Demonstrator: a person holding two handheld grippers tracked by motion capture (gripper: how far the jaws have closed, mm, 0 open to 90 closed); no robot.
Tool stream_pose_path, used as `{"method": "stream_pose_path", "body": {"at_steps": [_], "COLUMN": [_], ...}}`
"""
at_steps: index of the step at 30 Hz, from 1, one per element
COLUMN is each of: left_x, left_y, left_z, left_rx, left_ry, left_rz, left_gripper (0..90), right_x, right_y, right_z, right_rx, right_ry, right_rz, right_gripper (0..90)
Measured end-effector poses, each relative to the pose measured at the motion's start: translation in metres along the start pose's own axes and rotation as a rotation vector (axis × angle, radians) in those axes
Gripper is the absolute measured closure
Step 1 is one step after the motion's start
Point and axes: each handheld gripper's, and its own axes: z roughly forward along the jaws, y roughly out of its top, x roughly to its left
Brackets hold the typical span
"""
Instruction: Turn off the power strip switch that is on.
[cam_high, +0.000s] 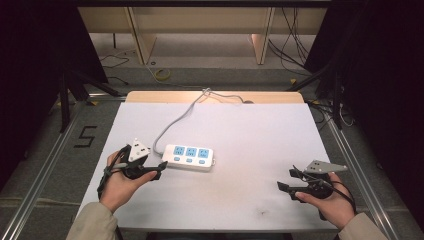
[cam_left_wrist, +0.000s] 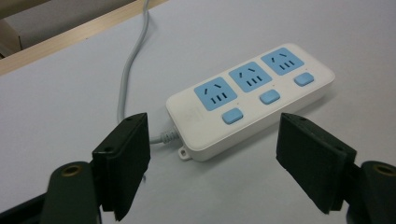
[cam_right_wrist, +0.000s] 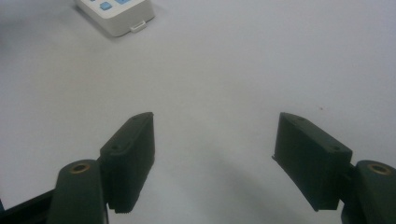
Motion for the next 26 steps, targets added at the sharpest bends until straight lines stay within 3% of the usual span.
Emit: {"method": "stream_pose_path", "body": {"at_steps": [14, 23, 26], "left_x": [0.009, 0.006, 0.001], "left_y": [-0.024, -0.025, -0.024], "left_z": [-0.003, 0.001, 0.002], "left_rx": [0.025, 0.034, 0.046], "left_ry": [0.022, 0.025, 0.009], "left_rz": [-0.008, 0.004, 0.018], "left_gripper": [24.8, 22.9, 22.2], "right_x": [0.003, 0.003, 0.003], "right_y": [-0.003, -0.003, -0.003], "right_z": [-0.005, -0.004, -0.004], "right_rx": [-0.007, -0.005, -0.004], "right_ry": [0.004, 0.006, 0.006], "right_rz": [0.001, 0.001, 0.001], "right_gripper": [29.2, 29.1, 29.1]}}
